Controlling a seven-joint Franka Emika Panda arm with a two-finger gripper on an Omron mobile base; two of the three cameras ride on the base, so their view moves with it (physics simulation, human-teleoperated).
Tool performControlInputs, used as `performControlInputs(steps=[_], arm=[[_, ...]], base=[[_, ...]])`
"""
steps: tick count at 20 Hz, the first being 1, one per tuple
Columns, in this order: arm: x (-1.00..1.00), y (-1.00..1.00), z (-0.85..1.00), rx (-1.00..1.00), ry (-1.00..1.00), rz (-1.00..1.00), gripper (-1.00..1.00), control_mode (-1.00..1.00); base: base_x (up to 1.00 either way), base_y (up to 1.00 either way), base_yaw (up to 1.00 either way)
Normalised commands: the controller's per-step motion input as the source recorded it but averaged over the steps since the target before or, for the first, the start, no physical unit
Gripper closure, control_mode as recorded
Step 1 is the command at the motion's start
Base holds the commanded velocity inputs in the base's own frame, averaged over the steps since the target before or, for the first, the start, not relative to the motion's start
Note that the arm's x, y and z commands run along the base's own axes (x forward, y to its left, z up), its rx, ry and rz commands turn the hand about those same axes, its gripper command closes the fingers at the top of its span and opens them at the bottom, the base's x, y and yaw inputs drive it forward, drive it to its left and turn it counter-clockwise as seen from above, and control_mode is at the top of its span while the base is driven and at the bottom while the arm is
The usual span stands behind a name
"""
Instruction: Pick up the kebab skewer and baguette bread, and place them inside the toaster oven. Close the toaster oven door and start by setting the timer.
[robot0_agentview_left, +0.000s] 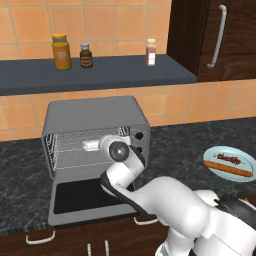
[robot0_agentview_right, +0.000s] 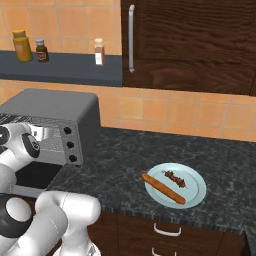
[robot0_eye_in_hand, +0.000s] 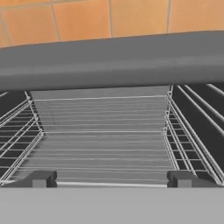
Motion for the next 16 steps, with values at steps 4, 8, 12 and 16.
performControlInputs(steps=[4, 8, 12, 16], arm=[[0.16, 0.0, -0.03, 0.0, 0.0, 0.0, -1.0, -1.0], [0.26, 0.01, -0.04, 0.0, 0.0, 0.0, -1.0, -1.0], [0.14, 0.01, -0.2, 0.0, 0.02, 0.0, -1.0, -1.0], [0.06, 0.02, -0.27, 0.0, 0.03, 0.0, -1.0, -1.0]], base=[[0.0, 0.0, 0.0], [0.0, 0.0, 0.0], [0.0, 0.0, 0.0], [0.0, 0.0, 0.0]])
